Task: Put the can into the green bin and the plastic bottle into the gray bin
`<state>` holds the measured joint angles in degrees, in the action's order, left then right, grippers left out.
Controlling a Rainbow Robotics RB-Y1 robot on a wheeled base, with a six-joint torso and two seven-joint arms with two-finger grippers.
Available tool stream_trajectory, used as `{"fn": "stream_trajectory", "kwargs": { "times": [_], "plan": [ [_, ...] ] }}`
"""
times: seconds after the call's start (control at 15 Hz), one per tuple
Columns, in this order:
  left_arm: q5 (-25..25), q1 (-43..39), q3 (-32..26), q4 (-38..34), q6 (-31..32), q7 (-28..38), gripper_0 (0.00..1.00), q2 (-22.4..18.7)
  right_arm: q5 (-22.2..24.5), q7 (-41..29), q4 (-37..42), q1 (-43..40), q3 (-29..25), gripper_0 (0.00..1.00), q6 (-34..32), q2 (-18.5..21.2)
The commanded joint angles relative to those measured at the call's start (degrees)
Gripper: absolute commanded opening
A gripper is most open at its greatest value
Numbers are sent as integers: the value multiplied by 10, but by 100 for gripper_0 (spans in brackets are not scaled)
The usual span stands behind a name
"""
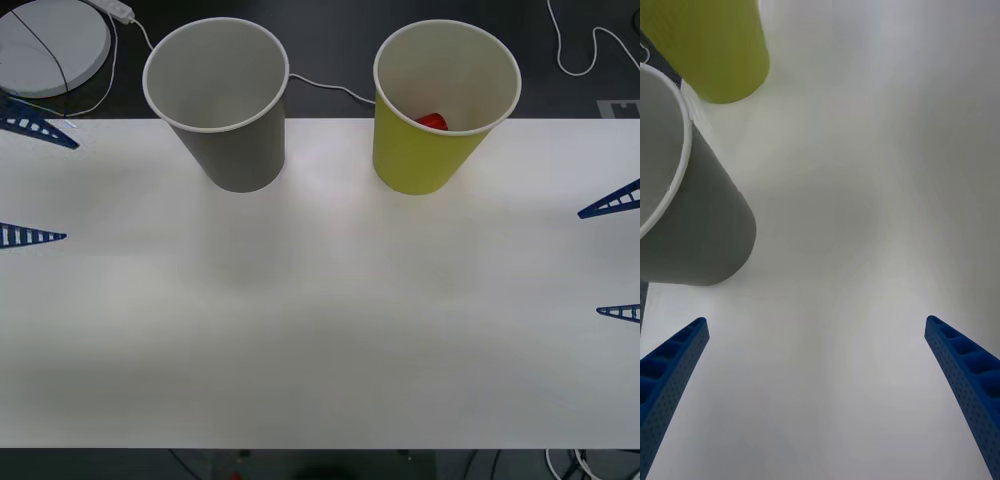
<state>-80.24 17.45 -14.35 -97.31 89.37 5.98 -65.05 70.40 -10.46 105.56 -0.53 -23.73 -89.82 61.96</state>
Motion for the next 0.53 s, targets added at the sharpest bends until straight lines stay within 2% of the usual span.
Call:
{"fn": "stream_trajectory", "kwargs": {
  "times": [0.07, 0.27, 0.53],
  "plan": [
    [29, -56, -34, -14, 6, -25, 100, 0, 0, 0, 0, 0, 0, 100, 0, 0],
    [54, -107, -56, -27, 6, -59, 100, 1, 0, 0, 0, 0, 0, 100, 0, 0],
    [73, -139, -57, -27, 6, -84, 100, 2, 0, 0, 0, 0, 0, 100, 0, 0]
  ]
}}
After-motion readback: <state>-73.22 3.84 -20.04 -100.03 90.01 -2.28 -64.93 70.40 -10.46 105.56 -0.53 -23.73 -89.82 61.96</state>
